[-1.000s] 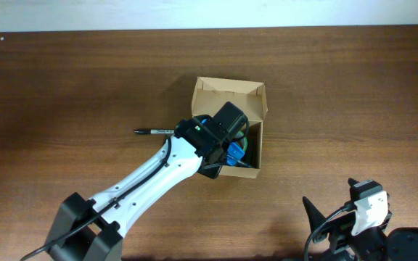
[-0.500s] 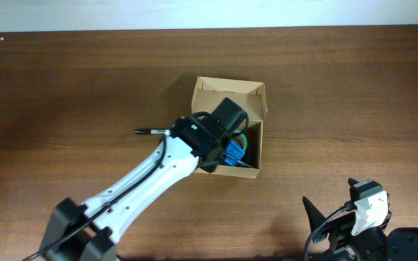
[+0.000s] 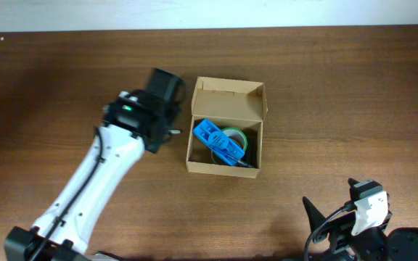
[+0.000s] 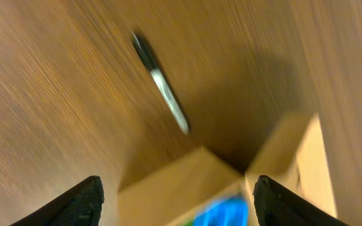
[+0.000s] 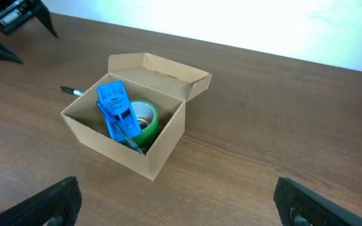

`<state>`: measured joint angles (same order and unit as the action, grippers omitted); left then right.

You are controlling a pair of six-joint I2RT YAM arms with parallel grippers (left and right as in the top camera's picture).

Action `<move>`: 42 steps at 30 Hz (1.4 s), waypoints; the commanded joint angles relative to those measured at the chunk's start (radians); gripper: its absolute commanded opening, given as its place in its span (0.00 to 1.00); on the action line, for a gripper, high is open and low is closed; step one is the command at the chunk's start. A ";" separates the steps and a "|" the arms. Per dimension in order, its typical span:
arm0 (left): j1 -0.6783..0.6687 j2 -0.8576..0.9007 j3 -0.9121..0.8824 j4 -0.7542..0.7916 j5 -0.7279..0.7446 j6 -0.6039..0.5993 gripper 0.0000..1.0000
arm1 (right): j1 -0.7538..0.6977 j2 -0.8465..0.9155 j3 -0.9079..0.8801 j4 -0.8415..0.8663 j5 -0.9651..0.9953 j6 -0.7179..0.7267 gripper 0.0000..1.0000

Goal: Pack container
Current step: 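Move the left gripper to the black Sharpie marker and grasp it, then lift the Sharpie marker over the box with the left gripper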

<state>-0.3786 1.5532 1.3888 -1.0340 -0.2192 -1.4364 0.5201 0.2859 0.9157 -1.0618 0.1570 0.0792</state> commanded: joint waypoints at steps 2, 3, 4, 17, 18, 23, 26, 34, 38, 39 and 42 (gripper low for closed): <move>0.087 0.113 0.008 -0.007 -0.018 -0.167 0.76 | -0.005 -0.003 -0.002 0.003 0.012 0.008 0.99; 0.092 0.140 0.008 -0.007 -0.010 -0.200 0.76 | -0.005 -0.003 -0.002 0.003 0.012 0.008 0.99; 0.097 0.167 0.008 -0.007 -0.002 -0.222 0.76 | -0.005 -0.003 -0.002 0.003 0.012 0.008 0.99; 0.126 0.462 0.148 -0.064 0.095 -0.205 0.62 | -0.005 -0.003 -0.002 0.003 0.013 0.008 0.99; 0.129 0.480 0.165 -0.072 0.104 -0.205 0.59 | -0.005 -0.003 -0.002 0.003 0.013 0.008 0.99; 0.135 0.530 0.205 -0.080 0.126 -0.209 0.53 | -0.005 -0.003 -0.002 0.003 0.013 0.008 0.99; 0.137 0.554 0.211 -0.076 0.127 -0.213 0.53 | -0.005 -0.003 -0.002 0.003 0.012 0.008 0.99; 0.148 0.608 0.211 -0.038 0.156 -0.216 0.53 | -0.005 -0.003 -0.002 0.003 0.012 0.008 0.99; 0.151 0.639 0.211 0.000 0.168 -0.216 0.53 | -0.005 -0.003 -0.002 0.003 0.013 0.008 0.99; 0.153 0.643 0.211 0.006 0.174 -0.216 0.53 | -0.005 -0.003 -0.002 0.003 0.013 0.008 0.99; 0.159 0.658 0.211 0.024 0.188 -0.216 0.52 | -0.005 -0.003 -0.002 0.003 0.013 0.008 0.99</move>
<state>-0.2325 2.1735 1.5887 -1.0157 -0.0544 -1.6436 0.5201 0.2859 0.9157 -1.0615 0.1570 0.0784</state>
